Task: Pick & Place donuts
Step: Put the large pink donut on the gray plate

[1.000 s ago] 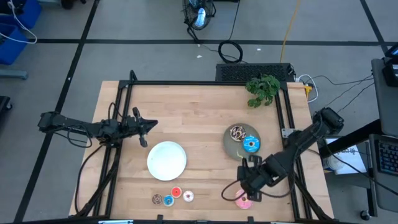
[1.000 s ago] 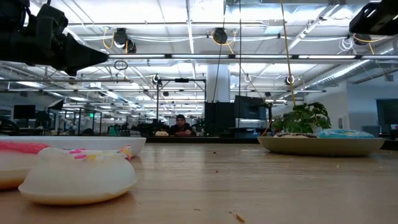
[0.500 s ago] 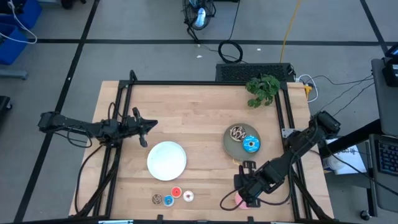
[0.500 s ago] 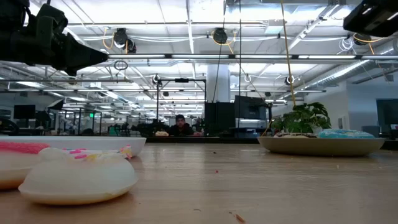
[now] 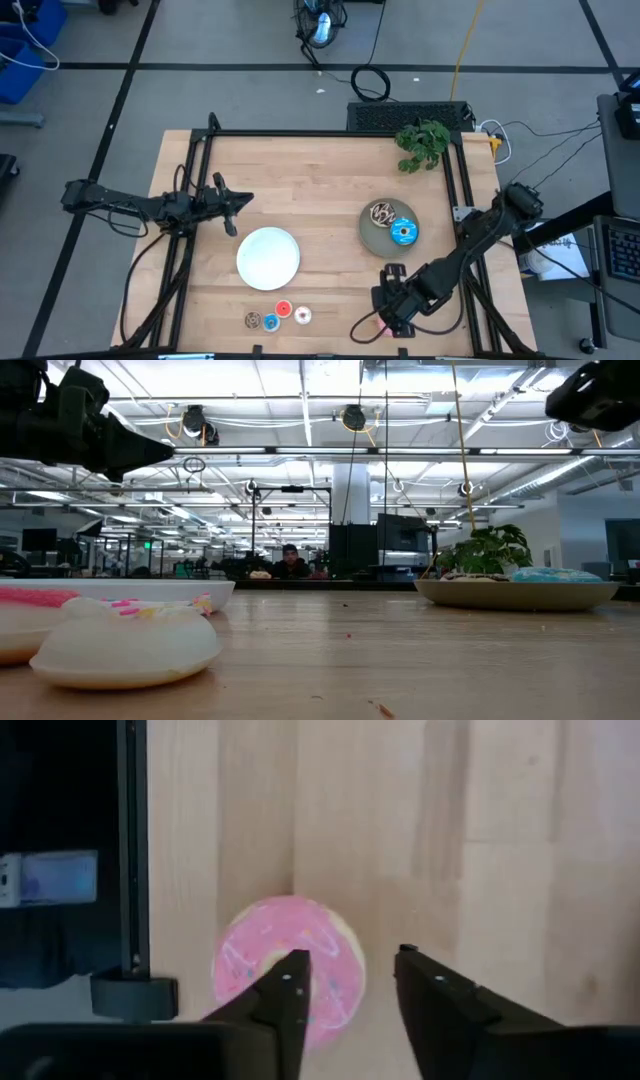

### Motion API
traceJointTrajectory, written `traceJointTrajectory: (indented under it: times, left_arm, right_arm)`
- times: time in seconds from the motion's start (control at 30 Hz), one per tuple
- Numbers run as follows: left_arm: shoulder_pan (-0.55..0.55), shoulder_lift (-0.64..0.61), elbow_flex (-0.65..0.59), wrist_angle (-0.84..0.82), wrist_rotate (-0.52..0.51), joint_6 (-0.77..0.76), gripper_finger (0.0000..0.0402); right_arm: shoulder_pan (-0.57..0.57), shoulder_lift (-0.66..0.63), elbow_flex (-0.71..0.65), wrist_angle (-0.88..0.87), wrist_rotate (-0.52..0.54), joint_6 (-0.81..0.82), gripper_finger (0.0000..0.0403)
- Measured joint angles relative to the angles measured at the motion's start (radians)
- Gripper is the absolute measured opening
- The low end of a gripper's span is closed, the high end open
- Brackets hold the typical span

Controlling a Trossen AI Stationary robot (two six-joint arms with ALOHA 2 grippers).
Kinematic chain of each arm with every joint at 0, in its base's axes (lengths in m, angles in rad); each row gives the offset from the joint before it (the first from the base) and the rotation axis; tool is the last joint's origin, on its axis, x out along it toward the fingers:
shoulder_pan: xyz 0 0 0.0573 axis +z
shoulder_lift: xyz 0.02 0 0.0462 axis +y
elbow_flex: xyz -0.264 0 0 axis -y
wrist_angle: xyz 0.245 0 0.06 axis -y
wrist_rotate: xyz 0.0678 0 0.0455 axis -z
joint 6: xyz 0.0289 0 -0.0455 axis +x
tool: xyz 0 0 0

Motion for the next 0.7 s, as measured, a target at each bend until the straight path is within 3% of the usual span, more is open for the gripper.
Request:
traceJointTrajectory:
  times: [0.2,0.37,0.7]
  left_arm:
    - [0.000,0.000,0.000,-0.003,0.001,-0.003,0.0026]
    - [0.000,0.000,0.000,-0.003,0.002,-0.003,0.0026]
    - [0.000,0.000,0.000,-0.004,0.003,-0.001,0.0026]
  right_arm:
    - [0.014,0.060,0.000,0.016,-0.119,-0.052,0.0223]
    - [0.017,0.078,0.000,0.004,-0.093,-0.052,0.0275]
    - [0.016,0.078,-0.055,0.054,-0.046,-0.094,0.0285]
